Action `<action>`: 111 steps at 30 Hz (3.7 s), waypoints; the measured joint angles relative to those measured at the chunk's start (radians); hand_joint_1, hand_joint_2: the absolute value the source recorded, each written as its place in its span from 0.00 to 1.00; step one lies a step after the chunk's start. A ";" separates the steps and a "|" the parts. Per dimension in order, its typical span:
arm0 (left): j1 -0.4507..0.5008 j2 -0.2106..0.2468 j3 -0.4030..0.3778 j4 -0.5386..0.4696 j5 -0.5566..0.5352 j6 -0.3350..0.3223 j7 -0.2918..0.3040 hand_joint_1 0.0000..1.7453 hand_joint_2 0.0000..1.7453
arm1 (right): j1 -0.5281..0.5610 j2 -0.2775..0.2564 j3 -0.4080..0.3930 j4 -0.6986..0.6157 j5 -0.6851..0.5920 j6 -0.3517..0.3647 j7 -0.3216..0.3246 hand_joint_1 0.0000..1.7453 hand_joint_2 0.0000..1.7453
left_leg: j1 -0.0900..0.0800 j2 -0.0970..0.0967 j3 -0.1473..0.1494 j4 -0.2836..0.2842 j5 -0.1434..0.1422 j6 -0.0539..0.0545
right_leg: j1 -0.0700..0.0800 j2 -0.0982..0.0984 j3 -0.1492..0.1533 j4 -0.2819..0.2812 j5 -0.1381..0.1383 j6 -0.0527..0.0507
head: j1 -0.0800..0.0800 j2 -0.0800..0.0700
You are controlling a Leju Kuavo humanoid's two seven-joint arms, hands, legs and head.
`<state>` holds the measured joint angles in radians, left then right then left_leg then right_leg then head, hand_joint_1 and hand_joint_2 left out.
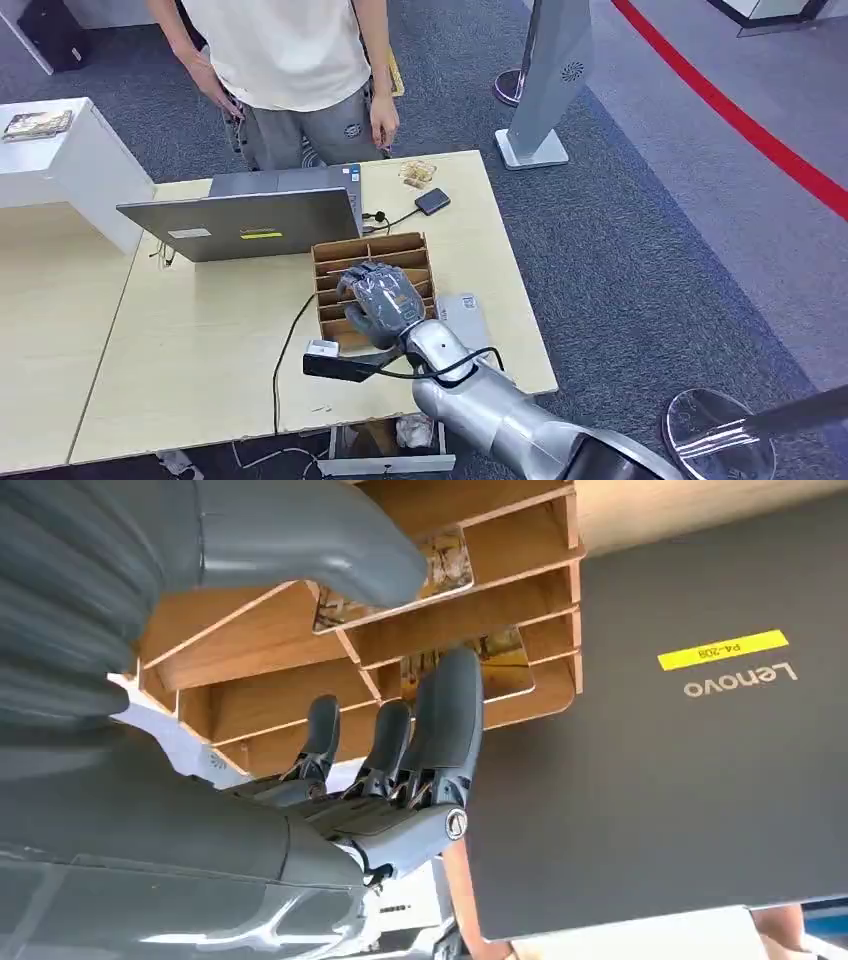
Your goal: Pass the card to the sensor for recognition and then transmit it.
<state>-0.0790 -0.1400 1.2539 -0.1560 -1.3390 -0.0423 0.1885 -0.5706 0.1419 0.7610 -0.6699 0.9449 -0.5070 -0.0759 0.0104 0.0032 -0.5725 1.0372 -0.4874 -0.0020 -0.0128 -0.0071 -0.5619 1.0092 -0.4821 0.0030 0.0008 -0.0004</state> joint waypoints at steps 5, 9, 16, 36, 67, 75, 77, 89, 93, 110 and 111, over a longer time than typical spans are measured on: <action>0.000 0.000 0.000 0.000 0.003 0.000 0.000 0.00 1.00 | 0.000 0.002 -0.001 0.008 0.000 0.002 0.000 0.51 1.00 | 0.000 0.000 0.000 0.000 0.000 0.000 | 0.000 0.000 0.000 0.000 0.000 0.000 | 0.000 0.000; 0.000 0.000 0.000 0.000 0.004 0.000 0.001 0.00 1.00 | 0.000 0.004 -0.007 0.011 0.000 0.006 -0.001 0.55 1.00 | 0.000 0.000 0.000 0.000 0.000 0.000 | 0.000 0.000 0.000 0.000 0.000 0.000 | 0.000 0.000; 0.000 0.000 0.000 0.000 0.005 0.000 0.001 0.00 1.00 | -0.001 0.008 -0.015 0.016 -0.003 0.015 0.002 0.53 1.00 | 0.000 0.000 0.000 0.000 0.000 0.000 | 0.000 0.000 0.000 0.000 0.000 0.000 | 0.000 0.000; 0.000 0.000 0.000 0.000 0.008 0.000 0.001 0.00 1.00 | -0.023 0.008 -0.039 0.073 -0.002 0.029 0.029 0.45 1.00 | 0.000 0.000 0.000 0.000 0.000 0.000 | 0.000 0.000 0.000 0.000 0.000 0.000 | 0.000 0.000; 0.000 0.000 0.000 0.000 0.014 0.003 0.001 0.00 1.00 | -0.038 0.016 -0.050 0.119 -0.001 0.029 0.025 1.00 1.00 | 0.000 0.000 0.000 0.000 0.000 0.000 | 0.000 0.000 0.000 0.000 0.000 0.000 | 0.000 0.000; 0.000 -0.002 0.000 0.000 0.028 0.006 0.001 0.00 1.00 | -0.024 0.016 -0.090 0.058 -0.047 0.023 -0.024 1.00 1.00 | 0.000 0.000 0.000 0.000 0.000 0.000 | 0.000 0.000 0.000 0.000 0.000 0.000 | 0.000 0.000; 0.001 -0.002 0.000 0.000 0.034 0.009 0.001 0.00 1.00 | -0.009 0.016 -0.099 0.015 -0.067 0.026 -0.034 1.00 1.00 | 0.000 0.000 0.000 0.000 0.000 0.000 | 0.000 0.000 0.000 0.000 0.000 0.000 | 0.000 0.000; 0.002 -0.003 0.000 0.000 0.053 0.015 0.001 0.00 1.00 | 0.090 -0.019 -0.152 -0.297 -0.210 0.125 -0.076 1.00 1.00 | 0.000 0.000 0.000 0.000 0.000 0.000 | 0.000 0.000 -0.001 0.000 0.000 0.000 | 0.000 0.000; 0.002 -0.003 0.000 0.000 0.055 0.017 0.001 0.00 1.00 | 0.115 -0.037 -0.177 -0.384 -0.276 0.164 -0.094 1.00 1.00 | 0.000 0.000 0.000 0.000 0.000 0.000 | 0.000 0.000 -0.001 0.000 0.000 0.000 | 0.000 0.000; 0.002 -0.010 0.000 0.000 0.061 0.024 -0.006 0.00 1.00 | 0.162 -0.071 -0.238 -0.554 -0.344 0.185 -0.109 1.00 1.00 | 0.000 0.000 0.000 0.000 0.000 0.000 | 0.000 0.000 -0.001 0.000 0.000 0.000 | 0.000 0.000; 0.002 -0.011 0.000 0.000 0.061 0.024 -0.006 0.00 1.00 | 0.164 -0.072 -0.239 -0.556 -0.344 0.182 -0.109 1.00 1.00 | 0.000 0.000 0.000 0.000 0.000 0.000 | 0.000 0.000 -0.001 0.000 0.000 0.000 | 0.000 0.000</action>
<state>-0.0768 -0.1507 1.2543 -0.1564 -1.2776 -0.0183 0.1827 -0.4067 0.0694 0.5219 -1.2261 0.6012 -0.3246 -0.1854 0.0103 0.0035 -0.5727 1.0372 -0.4872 -0.0023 -0.0129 -0.0067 -0.5626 1.0092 -0.4821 0.0030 0.0008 -0.0004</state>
